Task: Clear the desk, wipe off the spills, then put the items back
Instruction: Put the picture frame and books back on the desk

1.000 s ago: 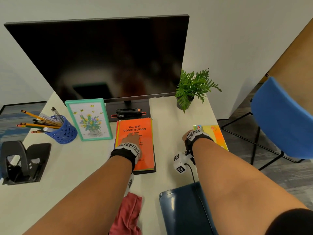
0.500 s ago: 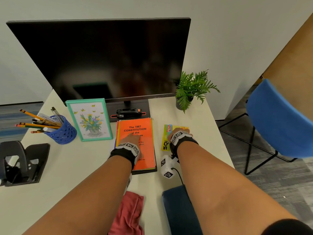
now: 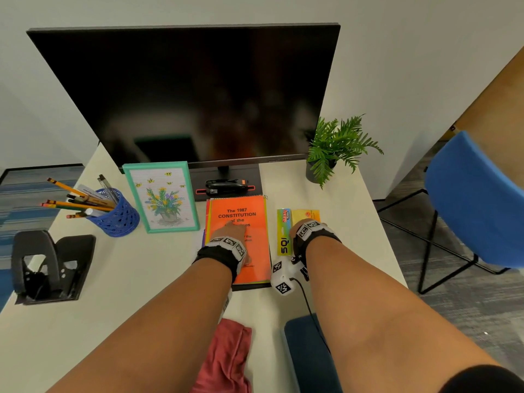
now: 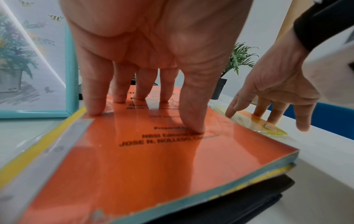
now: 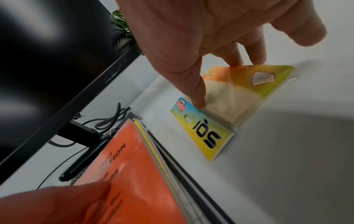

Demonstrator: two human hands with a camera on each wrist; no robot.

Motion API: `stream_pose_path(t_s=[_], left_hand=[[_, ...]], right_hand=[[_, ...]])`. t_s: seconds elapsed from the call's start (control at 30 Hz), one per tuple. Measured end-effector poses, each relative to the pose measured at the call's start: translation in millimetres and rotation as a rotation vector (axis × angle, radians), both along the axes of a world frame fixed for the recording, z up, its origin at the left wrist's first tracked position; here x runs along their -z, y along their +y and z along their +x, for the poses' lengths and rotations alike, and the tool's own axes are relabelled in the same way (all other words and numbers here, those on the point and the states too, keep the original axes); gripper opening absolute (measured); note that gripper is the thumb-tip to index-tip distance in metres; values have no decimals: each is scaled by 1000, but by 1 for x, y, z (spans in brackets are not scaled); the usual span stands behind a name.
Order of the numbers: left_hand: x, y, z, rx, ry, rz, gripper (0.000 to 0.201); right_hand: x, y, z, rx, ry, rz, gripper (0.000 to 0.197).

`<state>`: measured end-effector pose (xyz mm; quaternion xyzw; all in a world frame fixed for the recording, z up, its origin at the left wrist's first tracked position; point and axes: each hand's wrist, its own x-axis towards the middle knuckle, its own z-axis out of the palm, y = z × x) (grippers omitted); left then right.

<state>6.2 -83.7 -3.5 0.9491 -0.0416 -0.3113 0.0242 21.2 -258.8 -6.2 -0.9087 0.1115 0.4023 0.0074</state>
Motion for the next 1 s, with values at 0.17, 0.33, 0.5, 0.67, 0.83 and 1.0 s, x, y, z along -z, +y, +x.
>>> stream_pose_path(t_s=[0.17,0.33,0.5,0.67,0.83,1.0], left_hand=[[-1,2,0,21,-10,-13,78],[-1,3,-1,38,-15,1,80],[-4,6,-5,26,-4,-6,85],[-5,8,-7,20,6,-9,88],[-3,9,-7,21,-1,-22,85],[-1,10,-4,38,-10,-17,84]], right_hand=[[2,8,-4,-71,-10,-62,59],[-19,10,-4,-190,13,-107,57],[-30,9,-8,-177,8,-46,52],[-26,20,-15,-150,-21,-25,58],[-31,25,-8,-125,-3,-12,54],[-29,27,1,-56,-32,13,28]])
